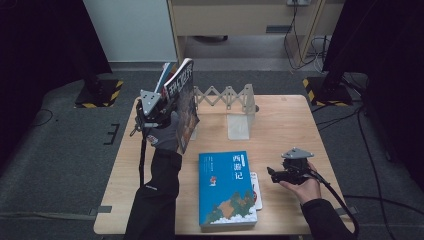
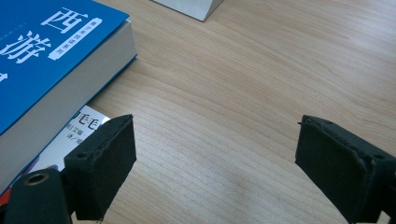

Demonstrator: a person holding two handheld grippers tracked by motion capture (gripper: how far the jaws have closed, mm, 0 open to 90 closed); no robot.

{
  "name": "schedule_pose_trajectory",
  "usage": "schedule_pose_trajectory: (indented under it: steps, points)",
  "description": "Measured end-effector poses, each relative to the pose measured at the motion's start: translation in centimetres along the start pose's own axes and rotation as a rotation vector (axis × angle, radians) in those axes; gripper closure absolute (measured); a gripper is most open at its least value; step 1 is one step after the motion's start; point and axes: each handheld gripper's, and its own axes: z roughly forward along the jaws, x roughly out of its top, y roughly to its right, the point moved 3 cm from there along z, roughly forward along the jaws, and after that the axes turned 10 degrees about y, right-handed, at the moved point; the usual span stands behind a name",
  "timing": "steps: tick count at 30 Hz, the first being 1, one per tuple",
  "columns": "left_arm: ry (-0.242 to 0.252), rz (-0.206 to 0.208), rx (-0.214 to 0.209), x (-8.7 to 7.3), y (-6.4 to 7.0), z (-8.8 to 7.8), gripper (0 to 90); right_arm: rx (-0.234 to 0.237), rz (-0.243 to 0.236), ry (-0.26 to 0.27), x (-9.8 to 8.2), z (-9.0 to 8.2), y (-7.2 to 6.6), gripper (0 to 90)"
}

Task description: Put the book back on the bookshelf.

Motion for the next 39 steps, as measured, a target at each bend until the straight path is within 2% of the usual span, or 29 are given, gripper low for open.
schedule_pose_trajectory:
  steps: [9,14,21,25,29,36,39]
  points:
    - [0.003,0.009,0.042,-1.2,0.2,1.0,82.3,0.005,-0.002,-0.003,-0.1,0.0,0.0,12.8]
    - [-0.004,0.000,0.075,-2.3,-0.2,1.5,82.3,0.004,-0.001,0.003,-0.1,0.0,0.1,12.8]
    - [-0.013,0.024,0.127,-3.2,-1.2,1.8,82.3,0.005,0.003,0.001,-0.1,0.0,0.2,12.8]
    - [0.003,0.030,0.154,-3.3,-1.8,1.6,82.3,0.005,0.003,-0.002,-0.2,0.1,0.2,12.8]
    - [0.002,0.013,0.162,-3.8,-2.2,1.7,82.2,0.006,-0.001,-0.007,-0.2,0.2,0.2,12.8]
    - [0.010,0.045,0.176,-4.2,-2.2,1.5,82.2,0.006,-0.002,-0.007,-0.2,0.2,0.2,12.9]
    - [0.010,0.041,0.179,-4.4,-2.3,1.5,82.1,0.006,-0.004,-0.005,-0.2,0.2,0.2,13.0]
